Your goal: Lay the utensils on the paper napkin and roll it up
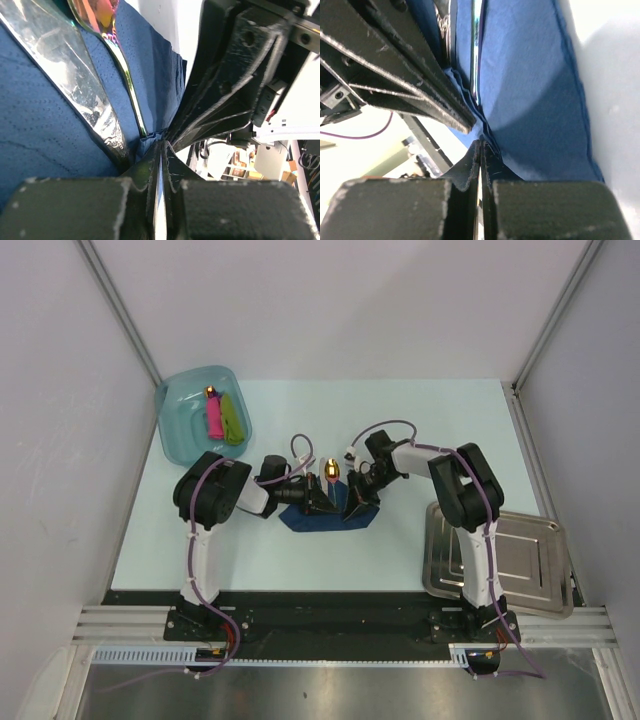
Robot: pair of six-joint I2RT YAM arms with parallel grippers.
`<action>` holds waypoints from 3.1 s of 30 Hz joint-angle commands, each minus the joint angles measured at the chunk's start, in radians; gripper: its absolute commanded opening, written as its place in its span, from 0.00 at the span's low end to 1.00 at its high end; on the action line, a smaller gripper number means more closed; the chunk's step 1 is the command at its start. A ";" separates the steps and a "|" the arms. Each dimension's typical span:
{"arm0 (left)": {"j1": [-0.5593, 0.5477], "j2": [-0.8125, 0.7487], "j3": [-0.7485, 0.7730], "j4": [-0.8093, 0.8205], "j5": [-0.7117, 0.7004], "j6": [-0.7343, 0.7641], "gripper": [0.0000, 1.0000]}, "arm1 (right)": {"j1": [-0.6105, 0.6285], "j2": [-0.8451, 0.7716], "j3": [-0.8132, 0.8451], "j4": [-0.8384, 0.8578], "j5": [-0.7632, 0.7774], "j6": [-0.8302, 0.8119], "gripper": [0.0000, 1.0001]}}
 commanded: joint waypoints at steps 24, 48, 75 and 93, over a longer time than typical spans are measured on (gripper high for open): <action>0.017 0.030 0.008 -0.060 -0.045 0.090 0.06 | -0.202 -0.225 -0.062 -0.139 0.165 -0.113 0.32; 0.022 0.028 0.011 -0.071 -0.038 0.109 0.06 | -0.138 -0.014 -0.028 0.099 -0.342 0.040 0.43; 0.025 0.025 0.010 -0.057 -0.036 0.104 0.05 | -0.081 -0.050 0.018 0.002 -0.191 0.028 0.05; 0.040 -0.042 0.008 0.038 -0.010 0.032 0.06 | 0.000 0.038 0.070 -0.011 -0.091 0.011 0.01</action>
